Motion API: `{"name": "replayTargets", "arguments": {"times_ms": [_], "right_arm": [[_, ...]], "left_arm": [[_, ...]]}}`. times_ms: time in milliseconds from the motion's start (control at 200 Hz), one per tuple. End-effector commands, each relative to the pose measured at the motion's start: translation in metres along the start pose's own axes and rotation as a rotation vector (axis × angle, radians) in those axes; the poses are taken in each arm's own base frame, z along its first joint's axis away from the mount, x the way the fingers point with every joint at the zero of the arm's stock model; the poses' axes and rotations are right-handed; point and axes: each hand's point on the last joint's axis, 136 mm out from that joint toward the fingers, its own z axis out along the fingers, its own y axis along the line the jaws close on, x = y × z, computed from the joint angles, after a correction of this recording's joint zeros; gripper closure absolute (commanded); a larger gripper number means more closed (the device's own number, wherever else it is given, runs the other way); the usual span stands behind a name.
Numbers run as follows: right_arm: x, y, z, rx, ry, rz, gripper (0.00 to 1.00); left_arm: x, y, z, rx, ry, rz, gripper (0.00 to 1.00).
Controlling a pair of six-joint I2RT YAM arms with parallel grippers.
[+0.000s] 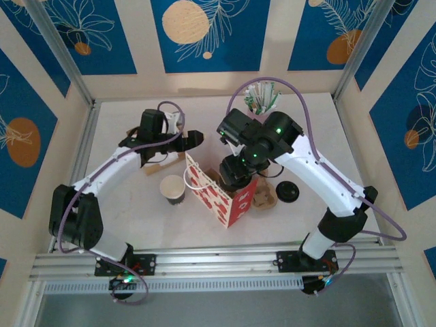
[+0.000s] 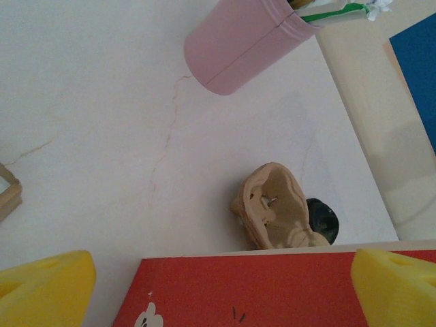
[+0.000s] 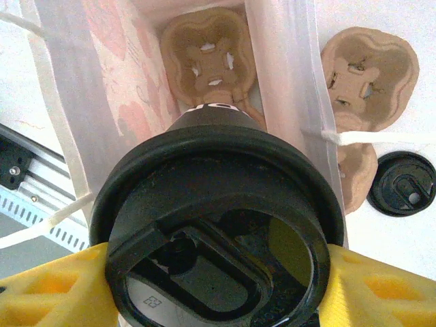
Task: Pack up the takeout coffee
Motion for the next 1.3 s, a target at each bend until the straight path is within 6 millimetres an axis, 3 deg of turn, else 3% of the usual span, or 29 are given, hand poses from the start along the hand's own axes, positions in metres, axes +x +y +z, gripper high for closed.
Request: {"name": "replayTargets", "arguments": {"times_ms": [0,265,395,450,640,875,1040,1296], "right_arm": [[0.036,-0.016,0.0,0.079,0.15,-0.031,0.39],[0.038,-0.014,0.008,0.084,0.185,-0.047,0.39],[0.039,-0.011,0.012,0.081,0.205,-0.055,0.39],[0.04,-0.01,0.014,0.081,0.212,-0.06,0.4],[0.044,-0.009,0.017,0.079,0.232,-0.071,0.4],[0.046,-0.008,0.021,0.082,0.252,-0.085,0.4],[0.047,-0.004,0.024,0.079,0.264,-0.098,0.4],[0.053,0.003,0.027,0.062,0.292,-0.122,0.4]], "left_arm": [[-0.008,0.002,-0.012,-0.005,-0.049,0.0,0.01],[-0.005,0.021,-0.031,-0.059,-0.095,-0.05,0.01],[0.004,0.02,-0.04,-0.057,-0.092,-0.063,0.04],[0.012,0.02,-0.044,-0.055,-0.082,-0.07,0.08],[0.047,0.022,-0.061,-0.067,-0.047,-0.112,0.37],[0.08,0.01,-0.08,-0.046,-0.017,-0.141,0.46],[0.085,-0.003,-0.075,-0.034,0.014,-0.118,0.48],[0.083,0.0,-0.052,-0.028,0.048,-0.12,0.49]]}}
